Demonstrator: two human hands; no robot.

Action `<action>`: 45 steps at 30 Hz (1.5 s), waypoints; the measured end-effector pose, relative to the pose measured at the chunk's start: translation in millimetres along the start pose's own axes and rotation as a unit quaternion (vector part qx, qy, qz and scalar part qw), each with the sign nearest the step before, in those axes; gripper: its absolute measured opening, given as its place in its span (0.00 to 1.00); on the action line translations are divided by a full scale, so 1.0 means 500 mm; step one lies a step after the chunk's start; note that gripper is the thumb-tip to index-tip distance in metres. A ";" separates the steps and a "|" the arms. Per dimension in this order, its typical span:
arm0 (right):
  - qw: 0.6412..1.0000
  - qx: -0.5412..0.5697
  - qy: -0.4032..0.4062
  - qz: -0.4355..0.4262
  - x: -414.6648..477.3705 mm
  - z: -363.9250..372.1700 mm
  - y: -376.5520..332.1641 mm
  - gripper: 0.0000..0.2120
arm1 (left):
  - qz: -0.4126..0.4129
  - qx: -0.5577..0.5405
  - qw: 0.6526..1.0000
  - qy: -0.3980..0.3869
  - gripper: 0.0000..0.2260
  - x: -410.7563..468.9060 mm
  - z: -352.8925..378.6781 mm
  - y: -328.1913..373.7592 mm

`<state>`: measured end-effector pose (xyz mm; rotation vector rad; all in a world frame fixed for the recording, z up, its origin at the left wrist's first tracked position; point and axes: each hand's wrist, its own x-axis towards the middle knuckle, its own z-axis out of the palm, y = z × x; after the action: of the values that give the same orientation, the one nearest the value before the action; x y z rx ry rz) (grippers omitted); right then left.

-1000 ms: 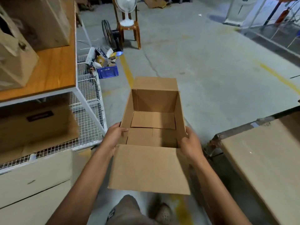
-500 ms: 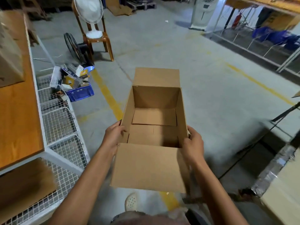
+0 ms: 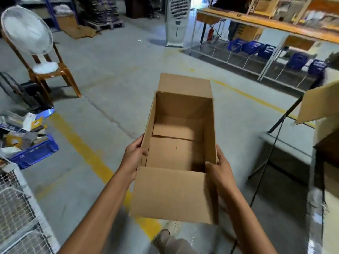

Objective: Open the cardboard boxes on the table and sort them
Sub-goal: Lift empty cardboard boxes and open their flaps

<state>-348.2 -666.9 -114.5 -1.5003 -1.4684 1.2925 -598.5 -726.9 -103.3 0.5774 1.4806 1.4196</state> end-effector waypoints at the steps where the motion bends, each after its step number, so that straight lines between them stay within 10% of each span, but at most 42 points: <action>1: 0.999 0.001 0.031 -0.010 0.040 -0.009 -0.002 0.33 | 0.009 0.025 0.999 -0.034 0.33 0.045 0.024 0.013; 26: 0.886 -0.047 0.438 -0.147 0.634 -0.504 -0.280 0.26 | 0.197 0.129 0.931 -0.279 0.21 0.716 0.899 0.335; 45: 0.684 -0.129 0.706 -0.134 0.804 -0.942 -0.581 0.30 | 0.369 -0.005 0.731 -0.574 0.24 0.781 1.674 0.700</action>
<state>-45.7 -150.0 216.3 -1.6321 -0.6700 -0.4230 -134.4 79.9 227.4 1.7738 0.1855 1.1468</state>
